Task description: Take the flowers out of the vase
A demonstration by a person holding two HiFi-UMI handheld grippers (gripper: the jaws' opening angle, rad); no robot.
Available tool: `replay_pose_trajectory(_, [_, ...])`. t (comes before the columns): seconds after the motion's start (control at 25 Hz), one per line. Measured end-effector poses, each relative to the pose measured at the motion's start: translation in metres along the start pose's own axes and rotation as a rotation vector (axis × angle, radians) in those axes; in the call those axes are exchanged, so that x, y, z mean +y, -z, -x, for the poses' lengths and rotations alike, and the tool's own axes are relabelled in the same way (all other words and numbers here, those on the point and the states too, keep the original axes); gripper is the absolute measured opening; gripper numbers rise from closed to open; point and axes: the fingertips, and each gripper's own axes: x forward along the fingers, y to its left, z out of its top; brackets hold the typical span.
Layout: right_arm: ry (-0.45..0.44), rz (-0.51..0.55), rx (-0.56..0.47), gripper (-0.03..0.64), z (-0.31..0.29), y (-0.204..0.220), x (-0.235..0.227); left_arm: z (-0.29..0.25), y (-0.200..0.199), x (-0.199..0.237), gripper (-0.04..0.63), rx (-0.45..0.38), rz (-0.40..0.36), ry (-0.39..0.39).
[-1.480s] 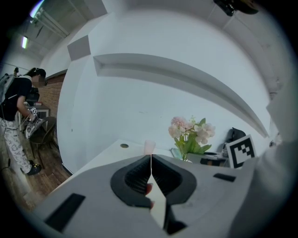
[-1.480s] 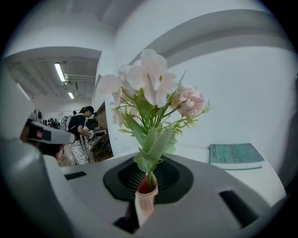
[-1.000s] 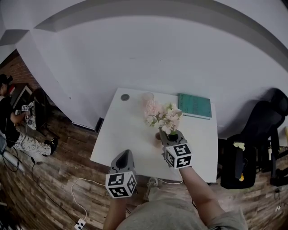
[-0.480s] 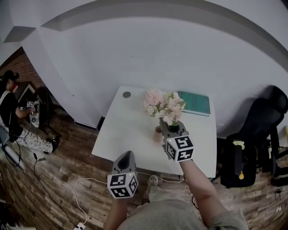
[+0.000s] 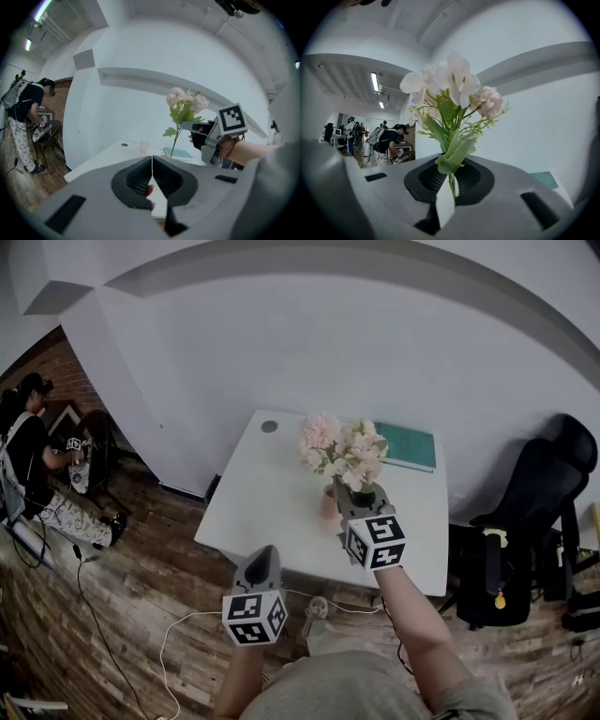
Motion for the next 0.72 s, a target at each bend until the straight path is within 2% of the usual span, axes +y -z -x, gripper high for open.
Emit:
replay_pose_trajectory(0.24, [-0.014, -0.006, -0.005, 0.032, 0.040, 0.003, 0.023, 0.036, 0.006, -0.013, 0.008, -0.021, -0.015, -0.002])
replay_pose_trajectory(0.72, [-0.025, -0.028, 0.040, 0.032, 0.119, 0.025, 0.062, 0.096, 0.022, -0.034, 0.008, -0.038, 0.004, -0.011])
